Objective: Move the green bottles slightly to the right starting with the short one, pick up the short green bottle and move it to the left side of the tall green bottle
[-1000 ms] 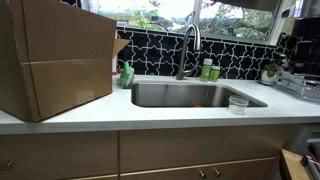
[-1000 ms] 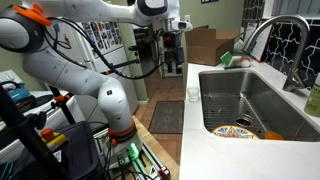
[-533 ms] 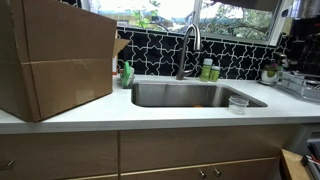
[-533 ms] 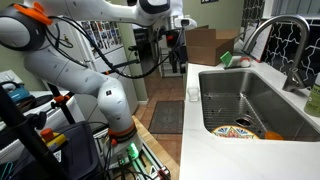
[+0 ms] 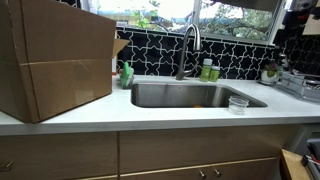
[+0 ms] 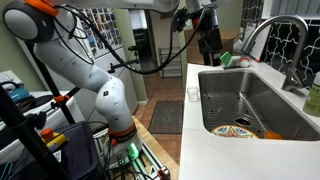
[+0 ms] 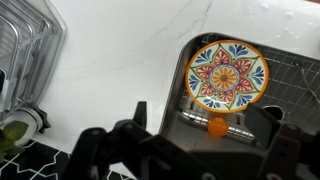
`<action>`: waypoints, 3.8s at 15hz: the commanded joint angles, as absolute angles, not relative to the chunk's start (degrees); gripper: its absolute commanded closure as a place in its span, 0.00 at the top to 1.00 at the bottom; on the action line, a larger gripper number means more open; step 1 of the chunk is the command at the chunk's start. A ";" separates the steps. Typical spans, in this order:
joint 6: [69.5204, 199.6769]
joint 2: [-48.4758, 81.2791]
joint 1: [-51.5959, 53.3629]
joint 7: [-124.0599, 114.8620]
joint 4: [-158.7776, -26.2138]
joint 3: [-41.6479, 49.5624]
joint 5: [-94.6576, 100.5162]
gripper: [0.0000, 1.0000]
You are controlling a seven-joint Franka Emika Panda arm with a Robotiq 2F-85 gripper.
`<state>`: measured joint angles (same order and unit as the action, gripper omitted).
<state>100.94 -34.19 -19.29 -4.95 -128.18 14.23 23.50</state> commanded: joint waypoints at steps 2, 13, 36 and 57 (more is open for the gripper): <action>100.70 -34.39 -19.07 -5.15 -128.31 13.52 23.51 1.00; 110.37 -4.82 -22.71 -21.12 -101.00 22.44 12.56 1.00; 124.53 24.07 -30.55 -6.31 -72.00 21.79 -3.50 1.00; 122.16 32.62 -39.21 40.07 -64.11 10.39 -6.36 1.00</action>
<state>122.47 29.91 -36.69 30.72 -67.39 13.06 -3.80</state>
